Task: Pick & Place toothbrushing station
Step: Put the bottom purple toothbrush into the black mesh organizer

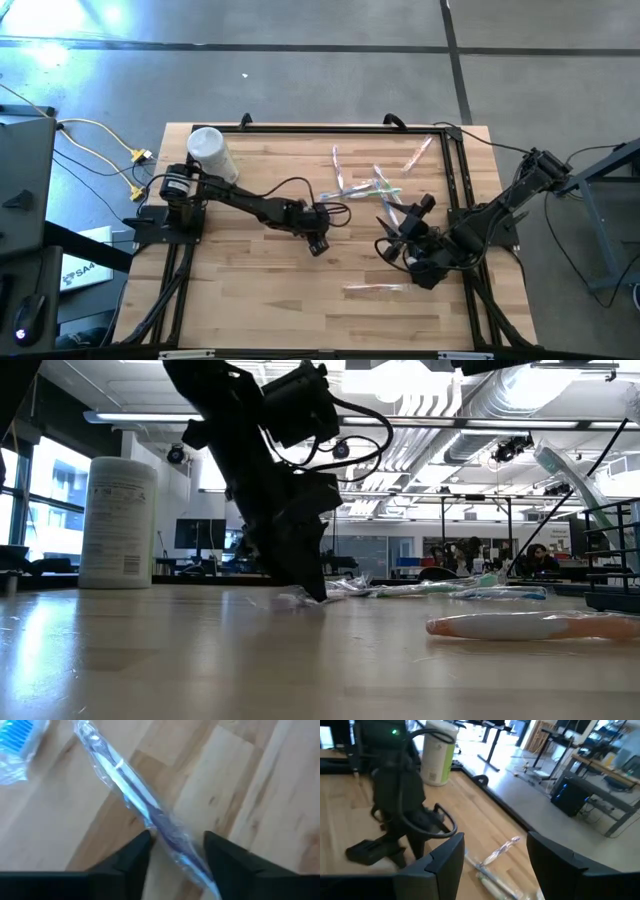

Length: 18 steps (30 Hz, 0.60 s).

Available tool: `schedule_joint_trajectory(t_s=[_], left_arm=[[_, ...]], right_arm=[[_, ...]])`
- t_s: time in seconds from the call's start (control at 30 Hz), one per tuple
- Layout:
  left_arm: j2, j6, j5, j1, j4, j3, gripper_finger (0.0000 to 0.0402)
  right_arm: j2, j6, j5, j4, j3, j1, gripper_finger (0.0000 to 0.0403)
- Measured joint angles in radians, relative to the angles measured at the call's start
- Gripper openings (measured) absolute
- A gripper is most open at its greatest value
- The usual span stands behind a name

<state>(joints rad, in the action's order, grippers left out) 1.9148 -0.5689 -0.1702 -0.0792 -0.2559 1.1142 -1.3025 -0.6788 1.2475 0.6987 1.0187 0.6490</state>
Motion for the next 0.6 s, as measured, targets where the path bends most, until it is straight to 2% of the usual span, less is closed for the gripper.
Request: schedule_joint_trajectory(t_s=[0.13,0.2,0.4,0.5,0.6], left_arm=[[0.000,0.046,-0.011,0.001,-0.019,-0.001,0.0053],[0.000,0.060,-0.006,0.001,-0.028,-0.001,0.0020],[-0.044,0.098,-0.097,-0.024,-0.118,0.006,0.0016],[-0.083,0.146,-0.212,-0.069,-0.244,0.042,0.0015],[-0.142,0.217,-0.393,-0.145,-0.354,0.112,0.0015]], right_arm=[[0.000,0.000,-0.045,0.000,0.000,-0.012,0.0207],[0.000,-0.003,-0.051,0.000,0.000,-0.017,0.0207],[0.000,-0.006,-0.051,0.000,0.000,-0.017,0.0207],[0.000,-0.006,-0.051,0.000,0.000,-0.016,0.0207],[0.000,-0.006,-0.052,0.000,0.000,-0.016,0.0207]])
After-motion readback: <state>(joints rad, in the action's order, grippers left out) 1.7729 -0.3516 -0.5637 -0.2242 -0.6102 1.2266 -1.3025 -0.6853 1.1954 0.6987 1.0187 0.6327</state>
